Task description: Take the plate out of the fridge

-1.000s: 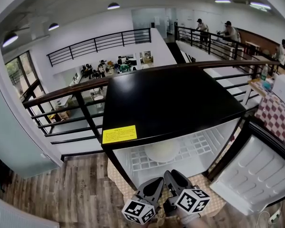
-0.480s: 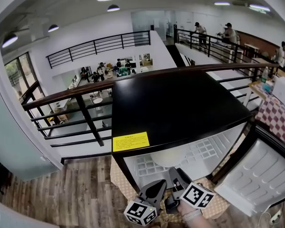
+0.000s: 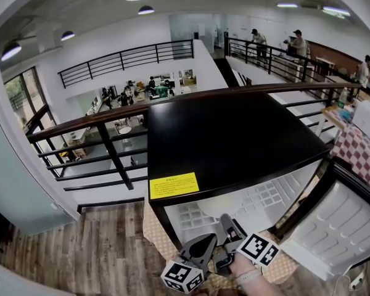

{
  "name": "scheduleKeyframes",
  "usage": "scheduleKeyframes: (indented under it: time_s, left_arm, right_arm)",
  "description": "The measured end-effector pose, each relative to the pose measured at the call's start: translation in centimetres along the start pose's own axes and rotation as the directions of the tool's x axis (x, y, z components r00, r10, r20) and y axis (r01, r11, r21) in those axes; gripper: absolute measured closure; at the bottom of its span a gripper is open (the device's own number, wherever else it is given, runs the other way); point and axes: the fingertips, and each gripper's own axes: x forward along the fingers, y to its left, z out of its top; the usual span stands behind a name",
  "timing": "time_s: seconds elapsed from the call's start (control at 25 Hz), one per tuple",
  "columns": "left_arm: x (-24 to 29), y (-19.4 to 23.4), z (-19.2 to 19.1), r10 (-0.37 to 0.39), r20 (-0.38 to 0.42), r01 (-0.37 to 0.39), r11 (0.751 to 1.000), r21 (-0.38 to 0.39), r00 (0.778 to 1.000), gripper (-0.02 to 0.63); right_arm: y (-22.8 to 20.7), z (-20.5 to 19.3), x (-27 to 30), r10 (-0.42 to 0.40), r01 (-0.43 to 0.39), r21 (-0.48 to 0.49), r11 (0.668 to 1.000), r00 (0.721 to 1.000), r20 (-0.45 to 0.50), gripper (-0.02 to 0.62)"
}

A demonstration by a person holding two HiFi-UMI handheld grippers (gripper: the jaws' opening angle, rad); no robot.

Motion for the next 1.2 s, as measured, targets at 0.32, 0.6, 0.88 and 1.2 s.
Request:
scheduleKeyframes:
  time_s: [0.32,0.6,0.88,1.2]
  left_arm:
    - [-0.6,0.7,0.1,0.012,-0.006,-0.012,1.0,0.0,1.0,0.597]
    - [-0.9,1.4,-0.1,0.036,-0.003,-0.036,0.999,-0.004,0.999,0.597]
    - [-0.9,1.3,-0.3,0.044,0.001,-0.044,0.999,-0.013,0.999,0.597]
    - [-0.6,0.9,-0.2,0.038,0.006,-0.038,0.999,-0.019,0.999,0.597]
  right_arm:
    - [-0.4,0.0,2.7,-0.056,0.058,0.063,0.996,0.998,-0.032,0.36]
    - [-0.9,-0.6,4.2,-0.088,0.096,0.101,0.99,0.993,-0.077,0.362]
    - [-0.7,-0.2,3.6,-0.109,0.114,0.071,0.991,0.991,-0.073,0.378]
    - [-0.7,0.2,1.7,-0.093,0.101,0.124,0.987,0.993,-0.073,0.439]
